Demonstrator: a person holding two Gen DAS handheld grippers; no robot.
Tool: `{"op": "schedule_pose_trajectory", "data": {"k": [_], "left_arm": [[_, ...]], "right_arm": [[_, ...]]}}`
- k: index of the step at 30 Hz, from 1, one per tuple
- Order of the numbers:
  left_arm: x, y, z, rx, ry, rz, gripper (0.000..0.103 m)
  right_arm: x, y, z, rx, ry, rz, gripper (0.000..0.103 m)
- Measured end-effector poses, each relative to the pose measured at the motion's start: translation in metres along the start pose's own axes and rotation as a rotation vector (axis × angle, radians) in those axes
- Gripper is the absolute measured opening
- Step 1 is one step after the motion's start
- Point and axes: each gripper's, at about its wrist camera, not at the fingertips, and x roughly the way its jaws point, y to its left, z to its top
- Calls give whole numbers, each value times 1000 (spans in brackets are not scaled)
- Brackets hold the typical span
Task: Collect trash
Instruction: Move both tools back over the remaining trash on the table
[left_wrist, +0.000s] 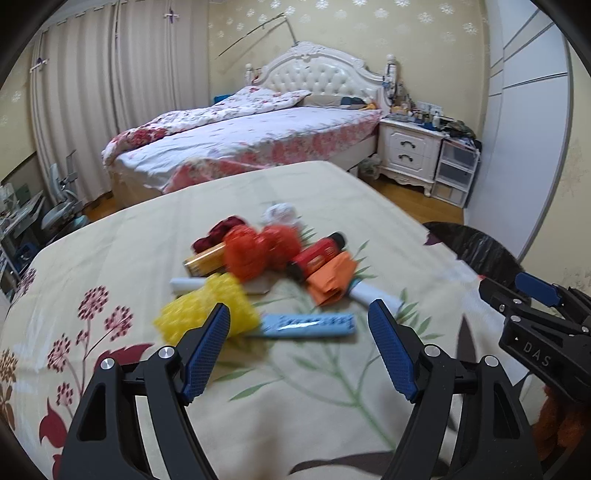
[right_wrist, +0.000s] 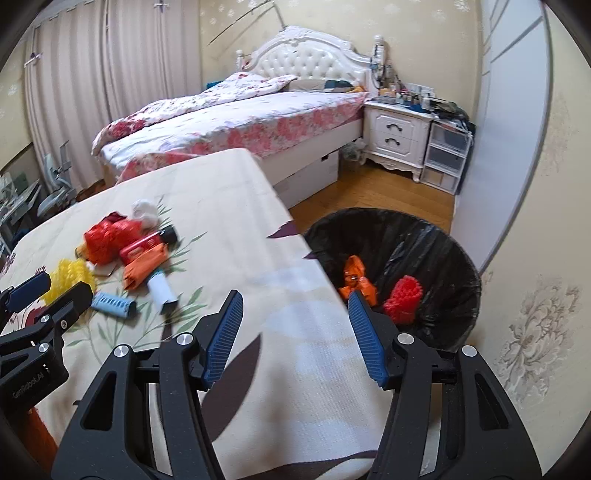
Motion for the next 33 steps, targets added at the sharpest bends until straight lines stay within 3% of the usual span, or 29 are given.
{"op": "schedule_pose_trajectory", "data": {"k": [12,31,33], "left_arm": [[12,54,-8,-69,30,80,75],[47,66,1,-50,124,39,80],[47,67,1,-57,128,30,73]], "right_arm": [[10,33,7,-45,16,57,60],[34,50,24,-56,38,90,62],[35,51,25,-58,38,92,62]]}}
